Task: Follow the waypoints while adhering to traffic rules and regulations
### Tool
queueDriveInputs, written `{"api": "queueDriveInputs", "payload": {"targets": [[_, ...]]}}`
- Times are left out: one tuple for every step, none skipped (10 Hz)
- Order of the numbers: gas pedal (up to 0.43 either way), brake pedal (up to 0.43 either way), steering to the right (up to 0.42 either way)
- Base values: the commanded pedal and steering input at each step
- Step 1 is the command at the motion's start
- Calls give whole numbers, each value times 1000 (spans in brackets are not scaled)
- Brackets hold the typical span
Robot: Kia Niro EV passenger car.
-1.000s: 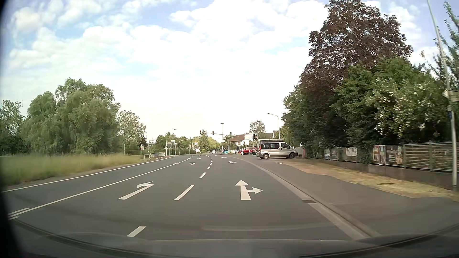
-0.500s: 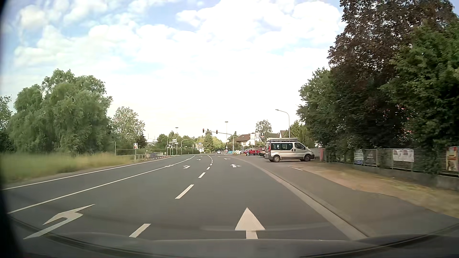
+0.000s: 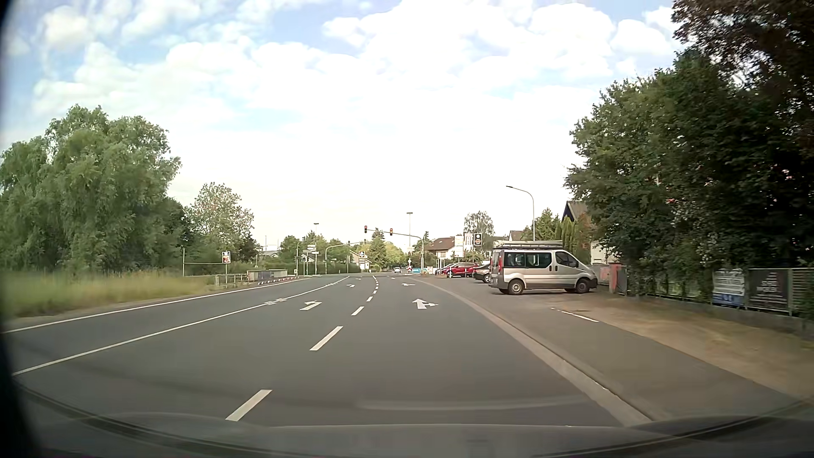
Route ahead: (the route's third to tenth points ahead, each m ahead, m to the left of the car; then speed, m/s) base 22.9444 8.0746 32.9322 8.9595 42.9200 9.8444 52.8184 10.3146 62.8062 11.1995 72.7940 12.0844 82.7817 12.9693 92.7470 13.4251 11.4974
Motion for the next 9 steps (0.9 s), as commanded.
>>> {"api": "queueDriveInputs", "payload": {"targets": [[0, 98, -13], [0, 104, -13], [0, 110, -13], [0, 110, -13], [0, 116, -13], [0, 128, -13], [0, 128, -13], [0, 73, -13], [0, 18, -13]]}}
